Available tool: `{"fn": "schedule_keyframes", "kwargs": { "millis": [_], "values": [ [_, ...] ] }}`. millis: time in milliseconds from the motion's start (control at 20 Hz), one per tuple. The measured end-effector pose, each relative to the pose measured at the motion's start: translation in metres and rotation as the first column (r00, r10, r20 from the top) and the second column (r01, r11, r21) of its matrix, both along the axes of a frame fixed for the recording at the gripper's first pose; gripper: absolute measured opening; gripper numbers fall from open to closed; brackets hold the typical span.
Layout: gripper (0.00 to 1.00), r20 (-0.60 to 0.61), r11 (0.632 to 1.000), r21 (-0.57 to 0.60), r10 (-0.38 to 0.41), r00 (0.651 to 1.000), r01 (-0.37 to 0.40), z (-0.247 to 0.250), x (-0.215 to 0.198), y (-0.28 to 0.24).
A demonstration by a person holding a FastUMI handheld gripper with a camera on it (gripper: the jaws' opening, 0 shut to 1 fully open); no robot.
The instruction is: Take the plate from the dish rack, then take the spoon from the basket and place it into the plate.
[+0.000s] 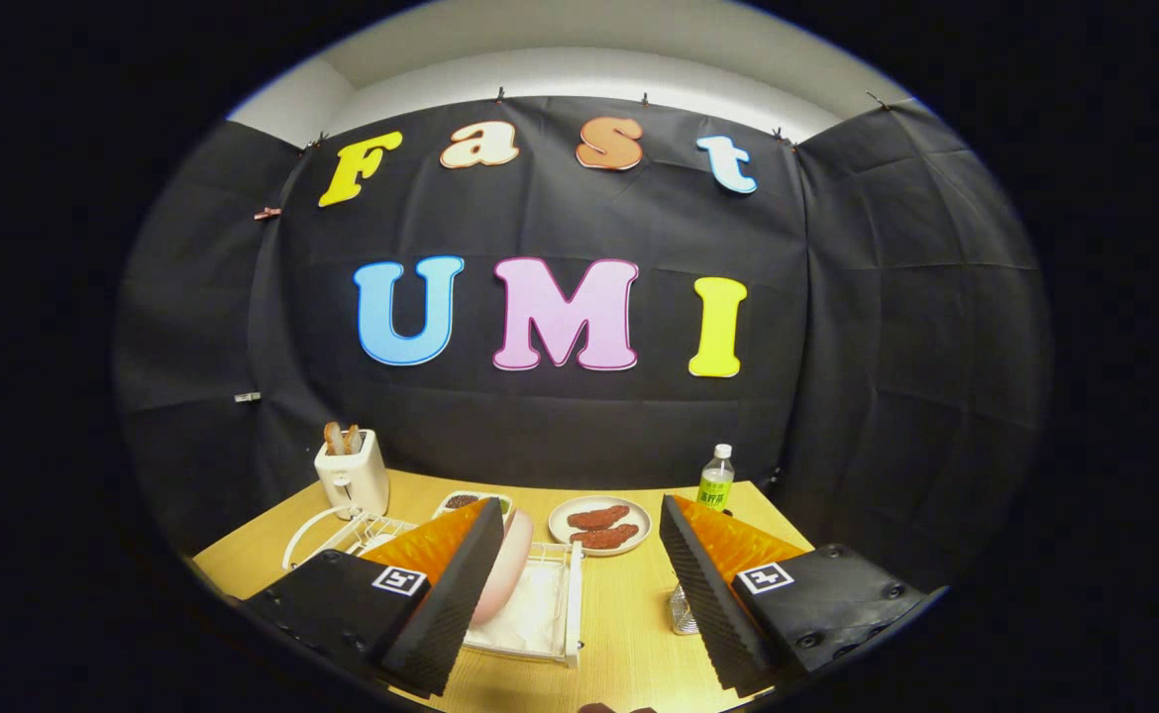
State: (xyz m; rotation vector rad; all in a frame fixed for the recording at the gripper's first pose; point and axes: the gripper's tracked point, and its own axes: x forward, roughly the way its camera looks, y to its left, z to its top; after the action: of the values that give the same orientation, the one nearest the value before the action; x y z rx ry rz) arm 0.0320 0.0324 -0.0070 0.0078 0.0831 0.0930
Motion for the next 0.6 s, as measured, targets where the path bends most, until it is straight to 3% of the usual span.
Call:
{"fn": "schedule_keyframes", "kwargs": {
  "millis": [350, 600],
  "values": [
    [0.97, -0.150, 0.993, -0.074, 0.078, 0.986, -0.090, -0.013, 0.042, 0.045],
    [0.98, -0.303, 0.980, -0.159, 0.071, 0.950, -0.123, -0.049, 0.084, 0.072]
  ]
}}
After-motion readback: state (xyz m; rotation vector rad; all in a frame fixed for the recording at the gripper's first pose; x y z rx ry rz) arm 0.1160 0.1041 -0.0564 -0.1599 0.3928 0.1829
